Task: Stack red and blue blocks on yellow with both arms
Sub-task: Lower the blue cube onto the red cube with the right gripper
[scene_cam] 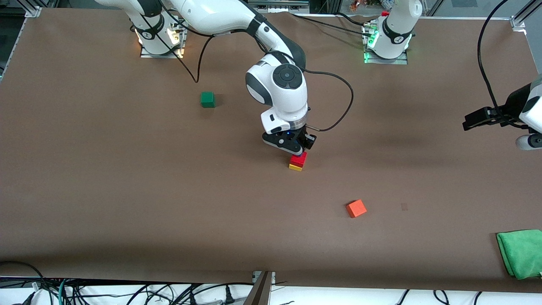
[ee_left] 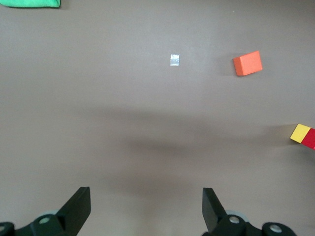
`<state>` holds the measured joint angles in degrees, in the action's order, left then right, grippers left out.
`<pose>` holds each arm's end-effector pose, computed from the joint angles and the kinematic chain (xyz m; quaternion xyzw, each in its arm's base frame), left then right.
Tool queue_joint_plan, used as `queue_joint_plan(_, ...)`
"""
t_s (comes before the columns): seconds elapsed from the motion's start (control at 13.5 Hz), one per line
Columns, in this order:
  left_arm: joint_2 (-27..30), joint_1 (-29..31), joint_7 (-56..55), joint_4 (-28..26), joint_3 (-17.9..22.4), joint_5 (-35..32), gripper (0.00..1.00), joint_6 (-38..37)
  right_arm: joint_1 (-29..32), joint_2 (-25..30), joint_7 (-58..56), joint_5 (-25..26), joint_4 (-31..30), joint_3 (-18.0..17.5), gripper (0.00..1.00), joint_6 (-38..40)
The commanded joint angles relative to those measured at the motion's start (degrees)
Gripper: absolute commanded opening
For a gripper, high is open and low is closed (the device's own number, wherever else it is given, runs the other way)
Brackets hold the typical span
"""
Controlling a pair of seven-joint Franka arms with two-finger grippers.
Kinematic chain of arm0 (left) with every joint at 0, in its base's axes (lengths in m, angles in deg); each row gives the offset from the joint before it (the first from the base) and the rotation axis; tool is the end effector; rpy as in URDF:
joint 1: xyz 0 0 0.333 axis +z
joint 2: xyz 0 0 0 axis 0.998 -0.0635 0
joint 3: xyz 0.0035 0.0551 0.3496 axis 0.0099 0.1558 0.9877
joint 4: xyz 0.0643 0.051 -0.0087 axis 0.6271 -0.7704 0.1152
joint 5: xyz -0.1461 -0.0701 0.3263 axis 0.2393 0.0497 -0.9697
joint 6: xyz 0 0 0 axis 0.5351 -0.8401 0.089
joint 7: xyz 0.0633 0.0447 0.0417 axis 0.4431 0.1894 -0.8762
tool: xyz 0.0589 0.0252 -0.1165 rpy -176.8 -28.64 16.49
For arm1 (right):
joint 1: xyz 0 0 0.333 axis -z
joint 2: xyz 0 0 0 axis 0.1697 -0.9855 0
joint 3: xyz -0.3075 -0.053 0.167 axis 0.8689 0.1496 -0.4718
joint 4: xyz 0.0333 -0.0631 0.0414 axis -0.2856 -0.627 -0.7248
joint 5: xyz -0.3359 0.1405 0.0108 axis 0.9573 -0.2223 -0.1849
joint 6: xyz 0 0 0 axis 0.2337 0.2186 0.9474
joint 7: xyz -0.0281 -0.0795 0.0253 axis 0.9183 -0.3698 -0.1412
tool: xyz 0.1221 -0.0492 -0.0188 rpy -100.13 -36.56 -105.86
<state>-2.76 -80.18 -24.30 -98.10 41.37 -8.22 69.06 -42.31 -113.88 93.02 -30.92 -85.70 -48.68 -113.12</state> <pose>0.5802 0.0104 0.5956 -0.9958 -0.0689 0.0601 0.0056 0.5357 0.6014 0.3323 -0.9685 0.2239 -0.0662 0.0864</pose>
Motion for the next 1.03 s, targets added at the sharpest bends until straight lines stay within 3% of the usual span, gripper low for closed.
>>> queue_joint_plan(0.0, 0.93, 0.15, 0.97, -1.55, -0.04, 0.73, 1.00, 0.92, 0.13, -1.50, 0.32, 0.78, 2.85, 0.07, 0.35, -1.26)
queue_joint_plan(0.22, 0.93, 0.06, 0.97, -1.38, -0.13, 0.56, 1.00, 0.92, 0.66, -2.38, -0.12, 0.78, 2.85, 0.07, 0.35, -4.60)
queue_joint_plan(0.96, 0.84, 0.06, 1.32, -1.29, -0.39, 0.56, 1.00, 0.92, 0.66, -2.47, -0.29, 0.87, 2.76, 0.07, 0.44, -4.26)
